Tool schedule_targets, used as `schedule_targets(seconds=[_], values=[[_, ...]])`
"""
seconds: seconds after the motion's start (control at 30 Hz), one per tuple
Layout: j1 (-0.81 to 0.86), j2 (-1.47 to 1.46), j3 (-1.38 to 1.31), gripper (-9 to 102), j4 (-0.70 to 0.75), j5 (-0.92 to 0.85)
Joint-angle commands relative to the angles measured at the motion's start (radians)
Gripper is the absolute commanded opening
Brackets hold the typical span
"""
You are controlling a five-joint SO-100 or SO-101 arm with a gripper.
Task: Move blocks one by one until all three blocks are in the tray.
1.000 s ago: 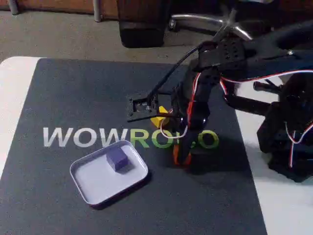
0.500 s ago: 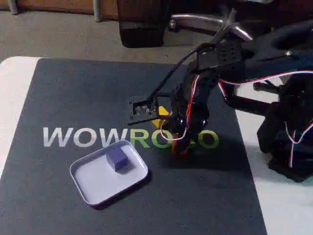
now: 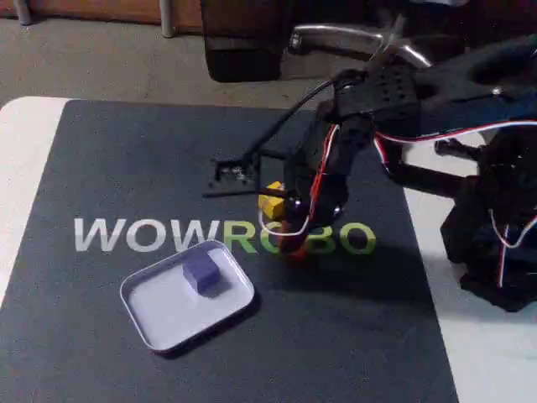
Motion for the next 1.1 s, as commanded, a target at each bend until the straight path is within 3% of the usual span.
schedule_targets(seconds=[0.0, 0.23, 0.7, 0.77, 0.97, 1.07], values=[[-0.034, 0.058, -0.124, -8, 0.002, 0.103], [-0.100, 0.037, -0.250, -8, -0.006, 0.209], [-0.138, -0.178, -0.382, -4, -0.041, 0.084], [-0.138, -0.199, -0.399, -2, -0.041, 0.078], [-0.129, -0.216, -0.420, 22, -0.041, 0.060], [-0.123, -0.207, -0.420, 26, -0.032, 0.051]])
